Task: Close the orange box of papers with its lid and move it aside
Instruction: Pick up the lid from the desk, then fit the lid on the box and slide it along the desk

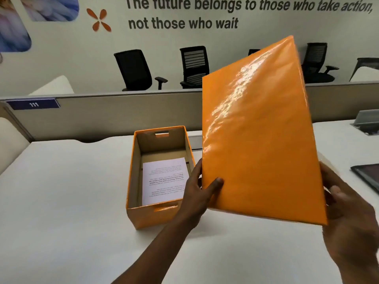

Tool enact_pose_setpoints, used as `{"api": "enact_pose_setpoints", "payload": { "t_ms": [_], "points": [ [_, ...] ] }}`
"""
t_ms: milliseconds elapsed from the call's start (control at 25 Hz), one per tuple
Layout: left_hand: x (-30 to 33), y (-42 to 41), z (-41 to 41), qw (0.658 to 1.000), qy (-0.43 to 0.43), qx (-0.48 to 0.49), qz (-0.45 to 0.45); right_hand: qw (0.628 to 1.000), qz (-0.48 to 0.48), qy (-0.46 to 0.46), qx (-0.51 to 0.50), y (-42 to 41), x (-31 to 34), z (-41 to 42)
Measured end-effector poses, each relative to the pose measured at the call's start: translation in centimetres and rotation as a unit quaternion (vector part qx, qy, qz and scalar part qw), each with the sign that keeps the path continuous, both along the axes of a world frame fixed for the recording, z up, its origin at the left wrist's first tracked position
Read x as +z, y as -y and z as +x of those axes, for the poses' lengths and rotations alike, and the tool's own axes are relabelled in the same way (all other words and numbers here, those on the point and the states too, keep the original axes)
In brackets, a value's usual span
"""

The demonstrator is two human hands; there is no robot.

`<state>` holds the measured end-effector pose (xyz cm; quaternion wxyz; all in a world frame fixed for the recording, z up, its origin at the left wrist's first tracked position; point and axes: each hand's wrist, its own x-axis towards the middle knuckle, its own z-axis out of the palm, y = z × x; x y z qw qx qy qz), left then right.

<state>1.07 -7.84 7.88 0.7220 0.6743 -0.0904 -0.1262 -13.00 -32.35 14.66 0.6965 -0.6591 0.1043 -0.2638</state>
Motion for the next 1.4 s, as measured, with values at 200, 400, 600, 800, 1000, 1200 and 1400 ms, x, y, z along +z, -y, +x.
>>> {"api": "enact_pose_setpoints", "payload": {
  "t_ms": [200,400,600,800,1000,1200,1400],
  "points": [
    [1.5,-8.1,0.0,0.989,0.078,0.102,0.074,0.998,-0.053,-0.015,0.031,-7.6,-2.1,5.4],
    [1.1,-14.9,0.6,0.966,0.064,0.158,0.196,0.989,-0.048,-0.103,0.097,-12.7,-6.7,12.3],
    [-2.0,-19.2,1.1,0.938,0.049,0.066,0.338,0.972,-0.056,-0.180,0.139,-14.6,-10.9,15.7],
    [-5.5,-21.2,2.5,0.940,0.030,0.047,0.337,0.970,-0.058,-0.188,0.144,-16.3,-13.2,15.3],
    [-6.2,-21.8,3.7,0.951,0.048,0.034,0.303,0.971,-0.060,-0.195,0.127,-16.7,-14.0,16.1],
    [-7.0,-22.0,4.3,0.951,0.058,0.026,0.302,0.968,-0.065,-0.206,0.124,-16.8,-15.1,16.2],
    [-6.8,-22.1,4.7,0.954,0.063,0.019,0.294,0.959,-0.110,-0.230,0.122,-16.7,-14.5,17.0]
  ]
}}
